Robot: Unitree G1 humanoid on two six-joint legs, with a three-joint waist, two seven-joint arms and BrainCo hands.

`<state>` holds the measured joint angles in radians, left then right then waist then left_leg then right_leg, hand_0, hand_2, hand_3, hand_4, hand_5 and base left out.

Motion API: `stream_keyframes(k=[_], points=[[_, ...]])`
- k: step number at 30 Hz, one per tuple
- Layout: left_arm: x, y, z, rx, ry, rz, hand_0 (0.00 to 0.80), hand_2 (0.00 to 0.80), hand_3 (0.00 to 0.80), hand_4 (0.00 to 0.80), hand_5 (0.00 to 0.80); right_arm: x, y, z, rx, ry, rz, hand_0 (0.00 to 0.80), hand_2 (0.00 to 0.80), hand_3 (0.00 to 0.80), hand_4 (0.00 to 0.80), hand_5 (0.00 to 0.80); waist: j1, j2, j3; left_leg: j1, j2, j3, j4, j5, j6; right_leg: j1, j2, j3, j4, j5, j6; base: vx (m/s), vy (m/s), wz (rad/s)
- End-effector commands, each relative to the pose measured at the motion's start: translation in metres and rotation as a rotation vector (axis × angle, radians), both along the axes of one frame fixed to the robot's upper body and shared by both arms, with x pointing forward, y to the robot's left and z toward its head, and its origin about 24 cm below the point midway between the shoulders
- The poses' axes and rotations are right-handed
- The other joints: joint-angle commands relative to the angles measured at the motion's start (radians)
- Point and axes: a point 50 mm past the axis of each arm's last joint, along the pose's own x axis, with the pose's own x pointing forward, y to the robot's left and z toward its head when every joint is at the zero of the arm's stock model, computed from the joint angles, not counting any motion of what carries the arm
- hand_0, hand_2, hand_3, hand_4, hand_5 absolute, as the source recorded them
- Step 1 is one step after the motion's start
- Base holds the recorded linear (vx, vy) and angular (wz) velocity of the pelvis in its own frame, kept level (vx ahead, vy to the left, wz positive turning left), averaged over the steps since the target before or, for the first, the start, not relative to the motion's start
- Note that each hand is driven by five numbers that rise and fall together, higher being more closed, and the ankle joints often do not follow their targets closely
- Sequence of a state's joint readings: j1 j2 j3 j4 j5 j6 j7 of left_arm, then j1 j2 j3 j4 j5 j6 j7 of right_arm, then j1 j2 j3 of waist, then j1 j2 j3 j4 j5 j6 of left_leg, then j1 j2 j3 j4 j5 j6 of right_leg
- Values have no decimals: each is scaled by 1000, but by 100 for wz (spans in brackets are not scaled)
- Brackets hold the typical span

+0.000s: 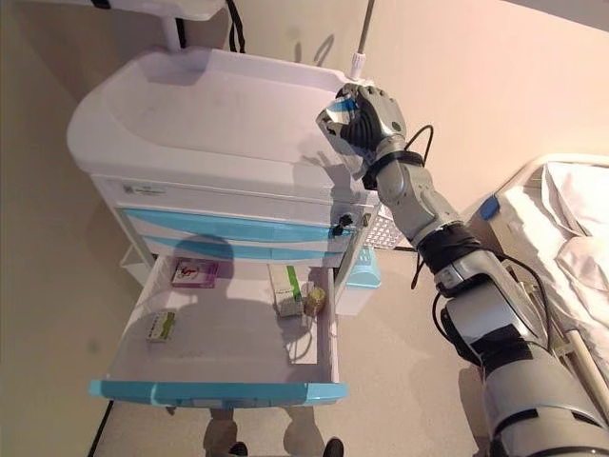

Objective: Open the drawer and pick up the medicine

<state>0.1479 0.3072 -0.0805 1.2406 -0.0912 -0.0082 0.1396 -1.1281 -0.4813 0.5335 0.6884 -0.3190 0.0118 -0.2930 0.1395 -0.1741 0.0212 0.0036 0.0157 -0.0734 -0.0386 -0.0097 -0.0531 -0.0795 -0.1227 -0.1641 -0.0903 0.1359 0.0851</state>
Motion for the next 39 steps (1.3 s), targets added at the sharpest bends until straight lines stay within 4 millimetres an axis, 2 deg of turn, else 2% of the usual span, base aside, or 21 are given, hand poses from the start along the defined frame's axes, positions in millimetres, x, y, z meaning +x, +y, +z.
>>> stream_keyframes(k=[1,8,18,29,34,39], points=[[6,18,6,66,14,-32,0,0,0,0,0,1,9,51,-26,-116,11,800,800,800,800,800,21,-28,16,-78,-38,-57,9,19,39,16,0,-11,48,-45,63,0,0,0],[10,24,9,83,3,-42,0,0,0,0,0,4,29,67,-93,-127,28,800,800,800,800,800,40,-55,34,-97,-39,-69,12,25,37,1,2,-16,48,-39,62,-7,-5,4],[19,27,11,84,-32,-63,0,0,0,0,0,4,42,81,-192,-160,25,800,800,800,800,800,60,-58,69,-133,-44,-82,19,36,34,-24,-1,-28,48,-29,65,-13,0,4],[36,29,15,86,-87,-72,0,0,0,0,0,5,41,89,-324,-185,-27,800,800,800,800,800,81,-44,109,-178,-54,-98,32,45,34,-53,-13,-45,48,-19,70,-8,3,7],[45,27,16,73,-115,-94,0,0,0,0,0,5,43,93,-484,-218,-66,800,800,800,800,800,89,-37,119,-197,-63,-114,35,49,34,-61,-18,-54,50,-20,71,12,-1,9],[50,25,16,67,-134,-105,0,0,0,0,0,5,41,95,-559,-236,-98,800,800,800,800,800,93,-34,121,-206,-66,-124,37,52,33,-65,-21,-62,50,-22,72,16,-3,5]])
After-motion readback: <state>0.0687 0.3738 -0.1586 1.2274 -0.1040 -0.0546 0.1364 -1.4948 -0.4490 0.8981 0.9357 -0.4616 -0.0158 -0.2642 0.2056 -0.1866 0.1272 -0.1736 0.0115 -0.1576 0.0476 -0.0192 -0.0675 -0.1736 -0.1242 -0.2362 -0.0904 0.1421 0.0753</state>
